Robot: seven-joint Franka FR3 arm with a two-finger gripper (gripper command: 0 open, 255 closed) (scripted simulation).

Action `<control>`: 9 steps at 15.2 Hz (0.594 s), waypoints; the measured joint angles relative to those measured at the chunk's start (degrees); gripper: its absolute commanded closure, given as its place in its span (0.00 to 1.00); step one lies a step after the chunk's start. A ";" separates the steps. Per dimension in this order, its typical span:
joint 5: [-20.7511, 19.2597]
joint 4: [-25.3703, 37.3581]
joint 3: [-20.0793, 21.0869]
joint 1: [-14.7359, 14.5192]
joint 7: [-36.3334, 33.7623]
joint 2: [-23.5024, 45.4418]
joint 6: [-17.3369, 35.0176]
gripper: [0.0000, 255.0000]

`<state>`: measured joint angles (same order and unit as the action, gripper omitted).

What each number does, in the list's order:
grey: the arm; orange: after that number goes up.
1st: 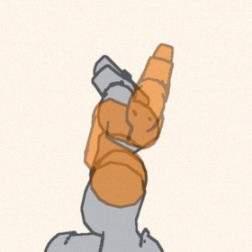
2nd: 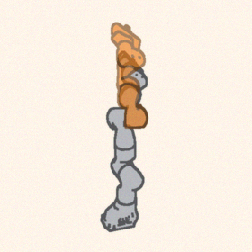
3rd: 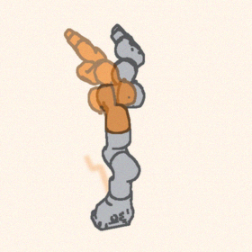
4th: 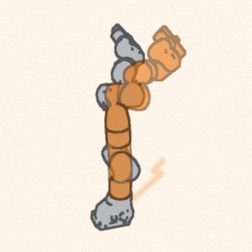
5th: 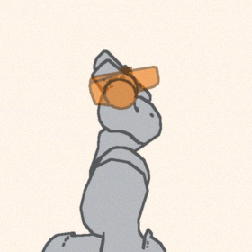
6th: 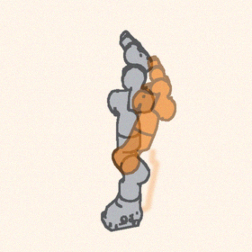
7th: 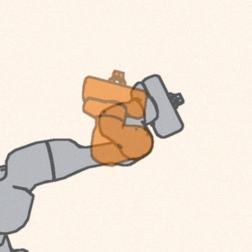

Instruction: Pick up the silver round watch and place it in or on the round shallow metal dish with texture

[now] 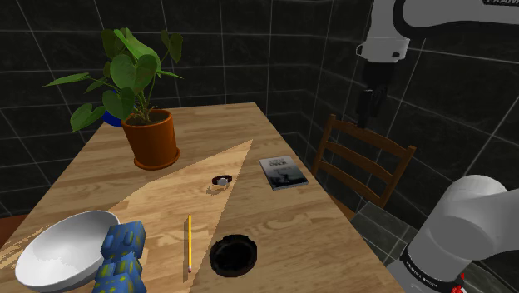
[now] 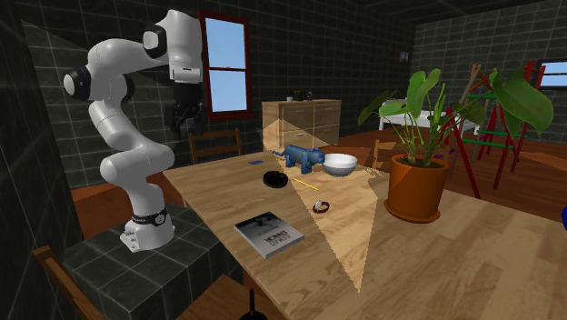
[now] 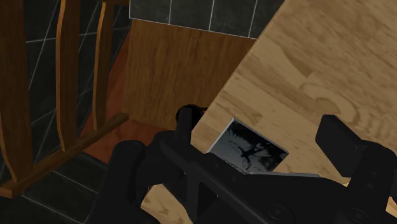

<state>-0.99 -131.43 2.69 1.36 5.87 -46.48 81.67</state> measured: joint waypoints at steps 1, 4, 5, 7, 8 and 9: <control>0.00 0.00 0.00 0.00 0.00 0.00 0.00 0.00; 0.22 -0.55 0.46 -0.88 1.05 2.88 3.85 0.00; 0.45 -0.41 0.88 -1.33 1.29 4.64 5.69 0.00; 0.69 0.03 1.46 -2.16 2.16 7.39 8.50 0.00; 0.64 -0.34 1.54 -2.48 2.87 8.87 10.54 0.00; 0.85 -0.65 2.00 -2.97 3.13 10.11 12.35 0.00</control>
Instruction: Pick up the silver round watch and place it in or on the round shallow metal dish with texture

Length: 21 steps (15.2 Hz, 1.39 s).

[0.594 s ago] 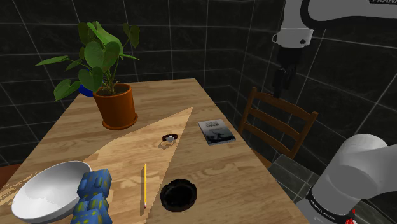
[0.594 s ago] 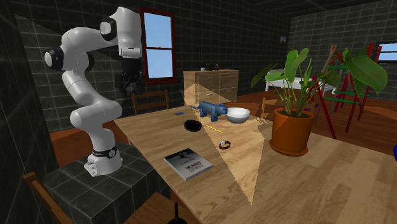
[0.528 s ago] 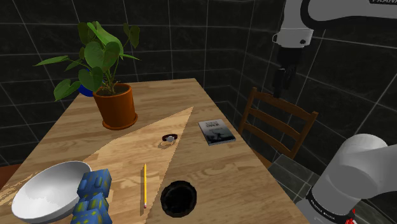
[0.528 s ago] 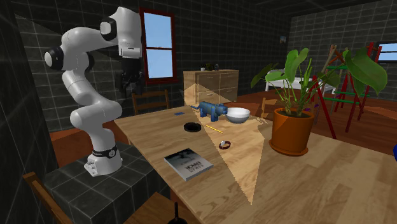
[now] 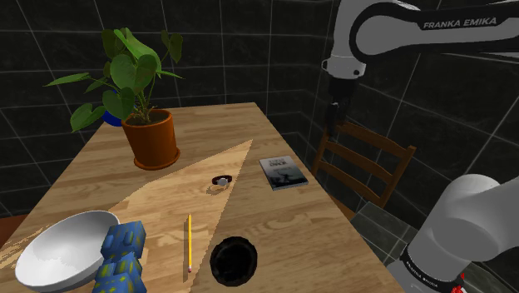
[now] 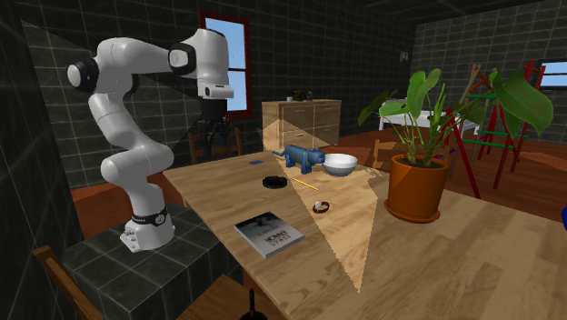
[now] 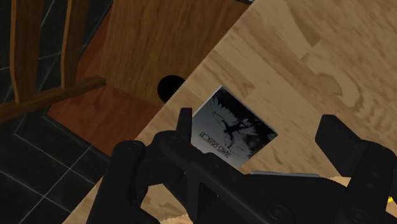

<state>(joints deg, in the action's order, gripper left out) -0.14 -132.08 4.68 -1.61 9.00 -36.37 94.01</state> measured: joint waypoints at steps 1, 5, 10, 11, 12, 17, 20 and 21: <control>0.11 0.25 0.37 -0.41 0.39 1.87 1.90 0.00; 0.15 1.97 1.59 -1.83 2.24 8.75 8.06 0.00; -0.20 5.27 3.55 -3.52 4.06 17.86 15.12 0.00; -0.27 5.57 3.94 -3.88 4.40 19.19 16.38 0.00; -0.43 6.45 4.23 -4.14 4.91 20.69 17.27 0.00; -1.86 11.19 6.31 -5.71 6.21 29.85 22.84 0.00; -3.12 15.35 7.48 -6.70 6.90 35.43 24.82 0.00; -3.68 16.24 7.82 -7.03 7.08 37.43 26.06 0.00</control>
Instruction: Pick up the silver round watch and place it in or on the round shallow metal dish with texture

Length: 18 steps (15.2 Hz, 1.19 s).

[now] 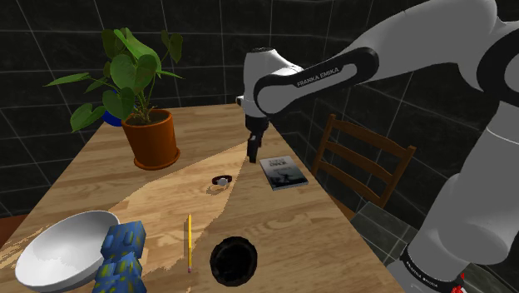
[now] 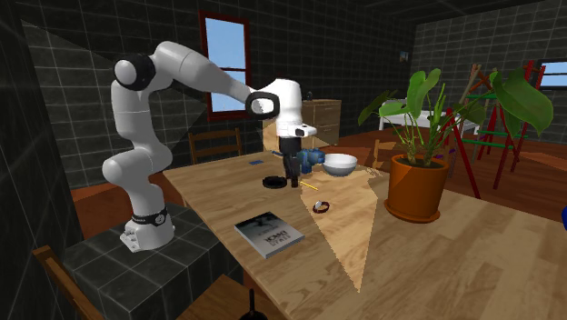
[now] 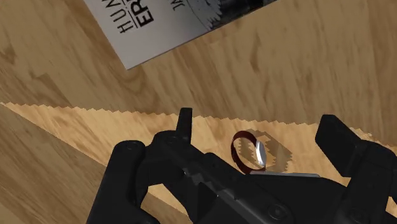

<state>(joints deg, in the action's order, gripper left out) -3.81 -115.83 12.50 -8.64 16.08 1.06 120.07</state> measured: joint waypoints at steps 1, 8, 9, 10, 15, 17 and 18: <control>-0.44 1.19 0.40 -0.42 0.16 1.53 0.49 0.00; -5.00 12.53 2.58 -4.03 0.83 15.04 3.66 0.00; -5.49 13.47 2.71 -4.30 1.42 16.38 4.24 0.00; -6.19 15.40 2.98 -5.10 1.34 18.17 4.20 0.00; -7.97 19.36 3.12 -6.58 1.64 23.26 5.56 0.00; -8.34 19.28 2.95 -6.72 1.45 24.28 6.63 0.00; -8.50 19.26 2.85 -6.73 1.42 24.76 7.12 0.00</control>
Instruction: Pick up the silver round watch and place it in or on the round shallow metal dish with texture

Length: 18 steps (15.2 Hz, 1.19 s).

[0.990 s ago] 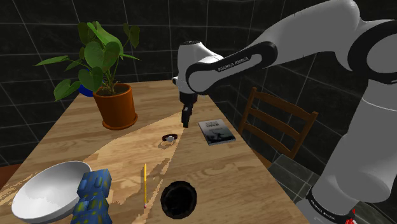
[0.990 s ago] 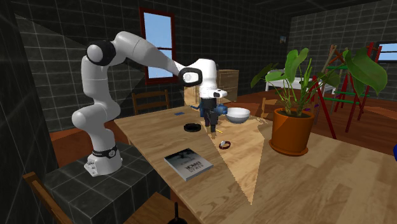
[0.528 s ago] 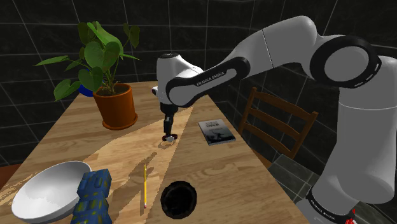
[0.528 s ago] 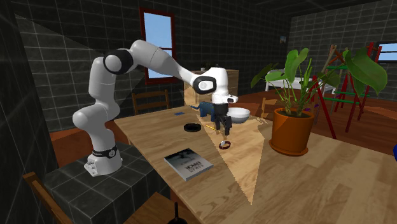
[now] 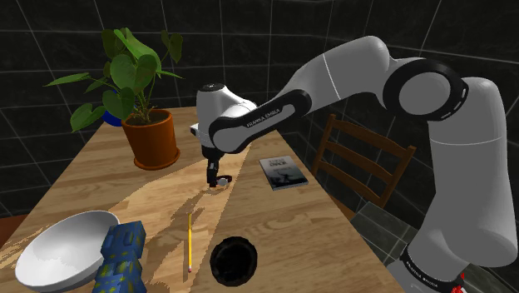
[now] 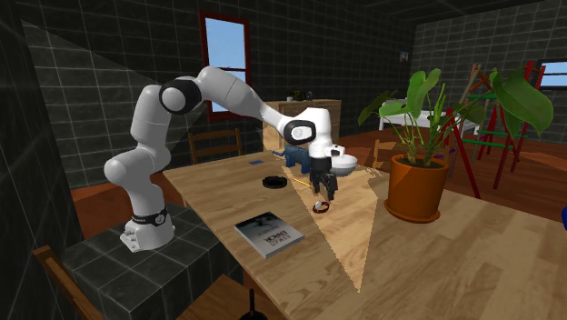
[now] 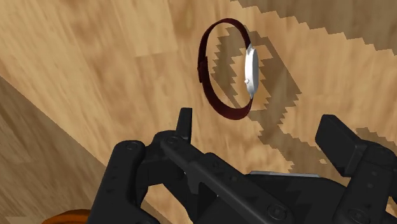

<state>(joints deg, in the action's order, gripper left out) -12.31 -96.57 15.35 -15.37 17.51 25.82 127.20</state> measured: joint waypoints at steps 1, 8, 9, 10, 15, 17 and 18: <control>-0.26 -0.05 -0.12 -0.13 -0.22 0.69 0.72 0.00; -0.41 -0.57 -0.22 -0.10 -0.28 0.99 1.55 0.00; -0.41 -0.57 -0.22 -0.10 -0.28 0.99 1.55 1.00; -0.41 -0.57 -0.22 -0.10 -0.28 0.99 1.55 1.00; -0.41 -0.57 -0.22 -0.10 -0.28 0.99 1.55 1.00; -0.41 -0.57 -0.22 -0.10 -0.28 0.99 1.55 1.00; -0.41 -0.57 -0.22 -0.10 -0.28 0.99 1.55 1.00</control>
<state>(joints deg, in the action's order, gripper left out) -12.73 -97.15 15.13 -15.47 17.22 26.80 128.75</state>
